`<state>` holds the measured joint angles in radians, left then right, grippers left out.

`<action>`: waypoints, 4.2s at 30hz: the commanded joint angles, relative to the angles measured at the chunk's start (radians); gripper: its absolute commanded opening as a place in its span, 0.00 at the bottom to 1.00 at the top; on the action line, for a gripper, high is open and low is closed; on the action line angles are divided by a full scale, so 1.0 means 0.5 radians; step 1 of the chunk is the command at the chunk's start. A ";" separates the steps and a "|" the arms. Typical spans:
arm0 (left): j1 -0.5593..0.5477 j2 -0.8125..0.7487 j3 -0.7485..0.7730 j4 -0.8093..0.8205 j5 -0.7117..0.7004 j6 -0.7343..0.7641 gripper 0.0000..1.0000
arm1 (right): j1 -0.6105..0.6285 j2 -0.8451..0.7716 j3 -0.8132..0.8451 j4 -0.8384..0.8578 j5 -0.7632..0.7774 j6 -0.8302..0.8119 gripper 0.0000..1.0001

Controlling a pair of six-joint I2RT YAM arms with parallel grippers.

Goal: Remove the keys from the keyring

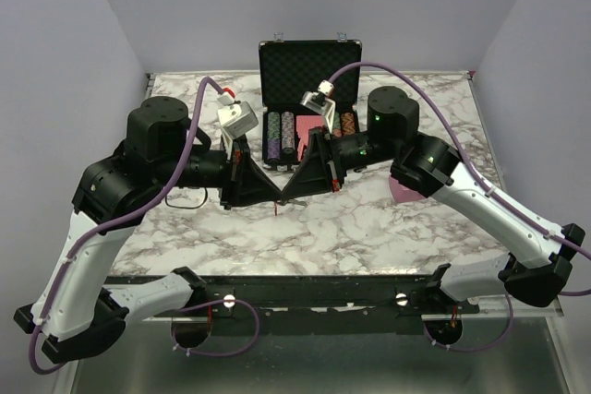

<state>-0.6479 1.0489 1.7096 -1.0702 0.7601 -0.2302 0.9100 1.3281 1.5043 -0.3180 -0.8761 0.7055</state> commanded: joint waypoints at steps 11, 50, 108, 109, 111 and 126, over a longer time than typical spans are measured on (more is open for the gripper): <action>0.007 -0.103 -0.311 0.459 0.131 -0.291 0.00 | 0.008 -0.012 -0.002 0.068 -0.046 0.025 0.01; 0.010 -0.416 -0.827 1.364 -0.446 -1.193 0.00 | 0.008 -0.107 -0.214 0.681 0.270 0.344 0.01; 0.029 -0.646 -0.824 0.745 -1.143 -0.896 0.73 | 0.008 -0.229 -0.407 0.363 0.540 0.276 0.01; 0.026 -0.665 -0.842 0.732 -1.158 -0.874 0.75 | 0.012 -0.232 -0.419 0.345 0.552 0.273 0.01; 0.026 -0.692 -0.885 0.711 -1.152 -0.831 0.77 | 0.008 -0.248 -0.438 0.299 0.571 0.261 0.01; 0.029 -0.812 -1.324 1.281 -0.535 -0.984 0.63 | 0.008 -0.214 -0.505 0.489 0.430 0.384 0.00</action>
<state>-0.6342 0.6453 1.0664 -0.5564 0.4023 -0.6888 0.9077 1.2148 1.2564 -0.1352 -0.6216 0.8719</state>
